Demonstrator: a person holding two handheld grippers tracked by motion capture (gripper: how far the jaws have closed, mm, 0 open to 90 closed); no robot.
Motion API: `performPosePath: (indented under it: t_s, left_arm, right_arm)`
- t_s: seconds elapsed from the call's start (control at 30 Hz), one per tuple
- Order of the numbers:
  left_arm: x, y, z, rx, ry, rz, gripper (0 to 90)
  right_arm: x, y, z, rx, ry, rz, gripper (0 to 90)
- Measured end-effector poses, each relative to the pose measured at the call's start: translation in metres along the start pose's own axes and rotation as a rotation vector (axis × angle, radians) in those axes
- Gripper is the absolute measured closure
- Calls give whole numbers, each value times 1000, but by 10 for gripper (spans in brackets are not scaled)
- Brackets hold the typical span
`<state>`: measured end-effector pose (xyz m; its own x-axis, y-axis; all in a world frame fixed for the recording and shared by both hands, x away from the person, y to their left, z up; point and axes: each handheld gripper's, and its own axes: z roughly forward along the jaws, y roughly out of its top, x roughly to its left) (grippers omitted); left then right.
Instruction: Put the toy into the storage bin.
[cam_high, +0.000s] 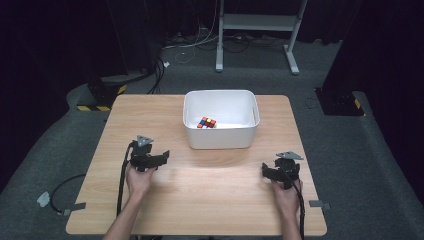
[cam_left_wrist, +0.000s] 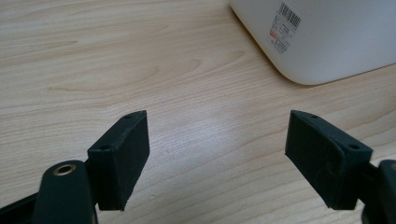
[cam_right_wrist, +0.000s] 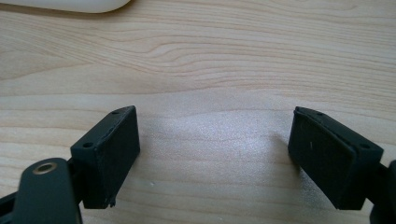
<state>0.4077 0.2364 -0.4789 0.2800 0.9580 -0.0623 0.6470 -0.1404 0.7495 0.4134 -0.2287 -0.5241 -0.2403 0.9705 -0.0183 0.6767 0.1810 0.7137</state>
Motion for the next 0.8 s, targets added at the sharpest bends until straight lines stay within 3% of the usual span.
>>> performPosePath:
  t_s: [0.63,0.8]
  left_arm:
    - [1,-7,11,28,22,-2,224]
    - [1,-9,14,40,34,16,224]
  right_arm:
    - [0,0,0,0,0,0,164]
    - [0,0,0,0,0,0,164]
